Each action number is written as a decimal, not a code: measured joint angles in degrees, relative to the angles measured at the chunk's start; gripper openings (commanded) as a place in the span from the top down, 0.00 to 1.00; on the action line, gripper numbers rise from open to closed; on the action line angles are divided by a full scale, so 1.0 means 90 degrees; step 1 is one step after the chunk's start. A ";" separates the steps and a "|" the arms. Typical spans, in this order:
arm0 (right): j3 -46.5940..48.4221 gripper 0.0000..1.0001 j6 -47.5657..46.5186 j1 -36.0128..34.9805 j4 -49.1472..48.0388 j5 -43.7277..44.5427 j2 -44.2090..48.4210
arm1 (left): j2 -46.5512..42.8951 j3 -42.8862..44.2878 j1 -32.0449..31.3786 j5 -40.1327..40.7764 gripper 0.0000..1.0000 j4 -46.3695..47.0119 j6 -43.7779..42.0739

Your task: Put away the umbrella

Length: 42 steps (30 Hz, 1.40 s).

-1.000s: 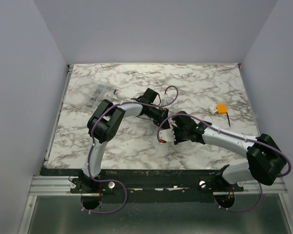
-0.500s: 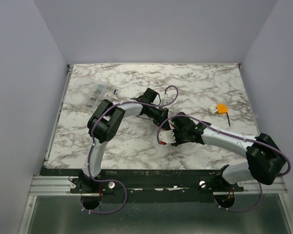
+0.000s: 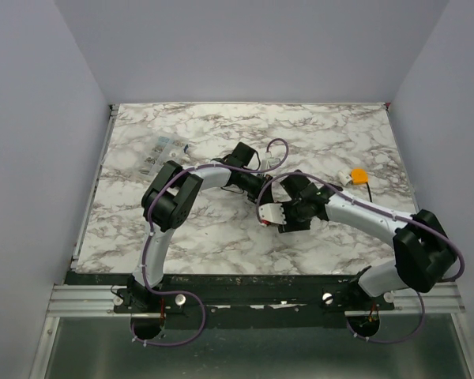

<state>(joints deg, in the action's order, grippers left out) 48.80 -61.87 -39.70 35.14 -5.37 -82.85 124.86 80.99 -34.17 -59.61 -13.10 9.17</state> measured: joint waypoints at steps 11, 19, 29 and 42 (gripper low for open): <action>0.0850 0.51 -0.0330 0.1044 0.0981 -0.1625 -0.0631 | 0.0000 0.0002 0.0002 0.0002 1.00 -0.0002 -0.0022; 0.1243 0.53 -0.0471 0.1350 0.1443 -0.2234 -0.1008 | 0.0002 0.0002 0.0002 0.0000 1.00 -0.0010 -0.0046; 0.1452 0.72 -0.0391 0.1545 0.1506 -0.2506 -0.1251 | 0.0002 0.0002 0.0002 0.0000 1.00 -0.0019 -0.0095; 0.0661 0.84 -0.0333 0.1579 0.0493 -0.2363 -0.0746 | 0.0019 0.0036 0.0002 0.0000 1.00 -0.0070 -0.0114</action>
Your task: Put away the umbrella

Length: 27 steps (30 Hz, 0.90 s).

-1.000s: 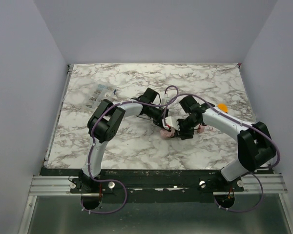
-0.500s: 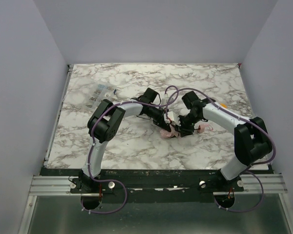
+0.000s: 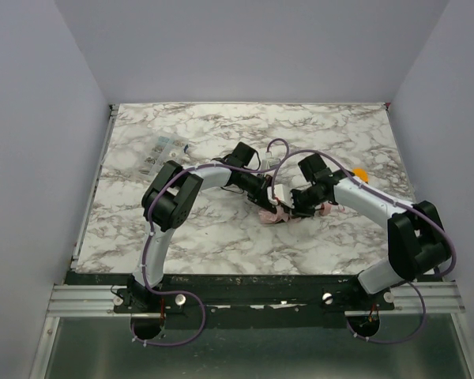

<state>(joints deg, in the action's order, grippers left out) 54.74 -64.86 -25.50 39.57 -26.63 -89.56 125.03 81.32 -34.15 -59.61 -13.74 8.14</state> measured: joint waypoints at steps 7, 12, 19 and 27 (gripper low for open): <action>-0.0505 0.88 -0.0287 -0.0044 -0.0661 0.0180 0.0352 | 0.0027 0.0049 0.0010 0.0000 1.00 -0.0056 0.0000; -0.0619 0.88 -0.0437 -0.0049 -0.0869 0.0221 0.0381 | 0.0049 0.0070 0.0032 0.0002 1.00 -0.0068 0.0002; -0.0680 0.88 -0.0573 -0.0051 -0.1005 0.0253 0.0386 | 0.0085 0.0124 0.0051 0.0005 1.00 -0.0119 0.0002; -0.0663 0.89 -0.0716 -0.0078 -0.0971 0.0296 0.0369 | 0.0126 0.0206 0.0061 0.0005 1.00 -0.0238 0.0000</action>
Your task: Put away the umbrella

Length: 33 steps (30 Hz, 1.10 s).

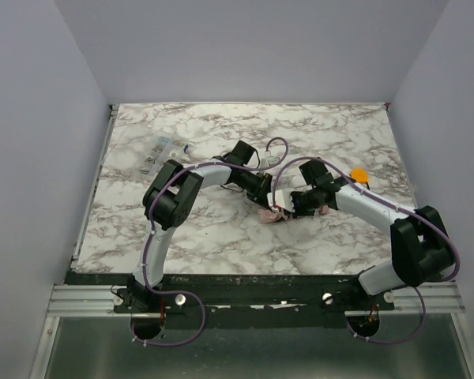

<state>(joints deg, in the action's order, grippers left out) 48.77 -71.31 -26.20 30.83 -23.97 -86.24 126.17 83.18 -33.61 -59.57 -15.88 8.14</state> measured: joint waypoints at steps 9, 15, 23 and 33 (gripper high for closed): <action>0.0129 0.89 -0.0090 0.0000 0.0155 0.0017 -0.0126 | 0.0024 0.0044 0.0005 0.0002 1.00 -0.0056 -0.0002; 0.0129 0.89 -0.0129 0.0000 0.0187 0.0019 -0.0129 | 0.0032 0.0053 0.0007 0.0000 1.00 -0.0068 -0.0002; 0.0153 0.89 -0.0204 0.0000 0.0233 0.0032 -0.0158 | 0.0041 0.0068 0.0007 0.0000 1.00 -0.0090 -0.0010; 0.0177 0.89 -0.0425 0.0000 0.0335 0.0024 -0.0172 | 0.0044 0.0078 0.0007 0.0000 1.00 -0.0109 -0.0022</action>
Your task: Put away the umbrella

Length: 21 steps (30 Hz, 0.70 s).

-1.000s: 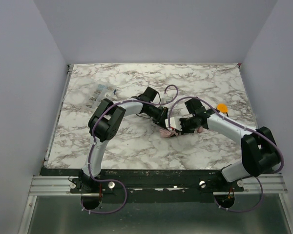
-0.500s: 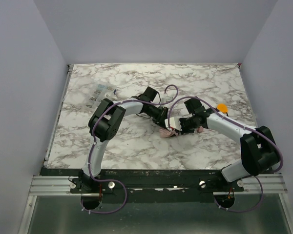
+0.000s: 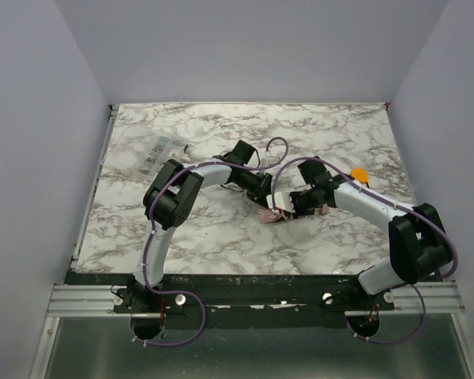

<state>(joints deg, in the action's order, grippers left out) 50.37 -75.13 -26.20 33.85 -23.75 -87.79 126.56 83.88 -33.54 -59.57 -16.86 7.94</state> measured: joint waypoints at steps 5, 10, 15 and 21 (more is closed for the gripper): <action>0.0087 0.90 -0.0058 0.0000 0.0124 -0.0010 -0.0053 | 0.0000 0.0000 0.0000 0.0000 1.00 -0.0002 -0.0002; 0.0102 0.88 0.0032 0.0000 0.0114 -0.0007 -0.0063 | 0.0000 0.0000 0.0000 0.0002 1.00 -0.0002 -0.0002; -0.0017 0.74 0.0138 0.0005 0.0017 -0.0058 0.0066 | 0.0000 0.0000 0.0000 0.0000 1.00 0.0000 -0.0005; -0.0651 0.75 0.0335 0.0005 -0.0736 -0.0039 0.0561 | 0.0000 0.0002 0.0002 0.0000 1.00 -0.0002 0.0000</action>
<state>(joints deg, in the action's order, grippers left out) 44.51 -72.12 -26.15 27.22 -24.10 -82.74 126.56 83.90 -33.52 -59.57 -16.88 7.94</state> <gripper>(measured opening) 0.276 0.179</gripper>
